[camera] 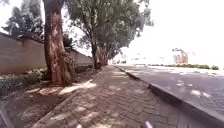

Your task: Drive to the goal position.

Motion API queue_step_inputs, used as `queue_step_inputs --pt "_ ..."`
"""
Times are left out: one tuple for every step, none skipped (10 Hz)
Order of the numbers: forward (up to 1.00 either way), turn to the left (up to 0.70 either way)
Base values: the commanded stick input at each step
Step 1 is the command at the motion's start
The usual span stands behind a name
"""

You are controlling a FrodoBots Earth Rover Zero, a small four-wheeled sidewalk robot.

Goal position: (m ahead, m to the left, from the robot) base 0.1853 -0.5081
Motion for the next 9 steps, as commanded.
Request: queue_step_inputs --pt "0.7 0.0" --pt "0.7 0.0" --pt "0.7 0.0" --pt "0.7 0.0" --pt "0.7 0.0" --pt "0.7 0.0" --pt "0.7 0.0" --pt "0.7 0.0" --pt "0.7 0.0"
